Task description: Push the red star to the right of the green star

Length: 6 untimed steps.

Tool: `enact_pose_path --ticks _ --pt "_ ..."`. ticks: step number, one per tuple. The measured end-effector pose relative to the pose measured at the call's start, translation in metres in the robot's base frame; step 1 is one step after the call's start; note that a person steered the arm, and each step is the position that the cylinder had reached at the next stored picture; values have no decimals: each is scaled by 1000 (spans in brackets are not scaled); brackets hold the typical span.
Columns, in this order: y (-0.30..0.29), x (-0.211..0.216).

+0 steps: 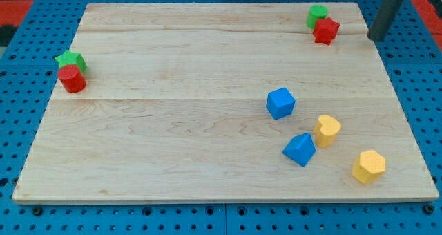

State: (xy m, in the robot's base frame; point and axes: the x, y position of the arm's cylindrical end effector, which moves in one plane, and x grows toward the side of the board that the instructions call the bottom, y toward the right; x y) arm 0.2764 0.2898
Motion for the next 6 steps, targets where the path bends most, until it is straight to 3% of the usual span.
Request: enact_pose_path --ticks 1,2,3,5,6 --pt "-51 -16" --pt "-144 -13" --pt "-179 11" --pt "-130 23" --pt "-181 46"
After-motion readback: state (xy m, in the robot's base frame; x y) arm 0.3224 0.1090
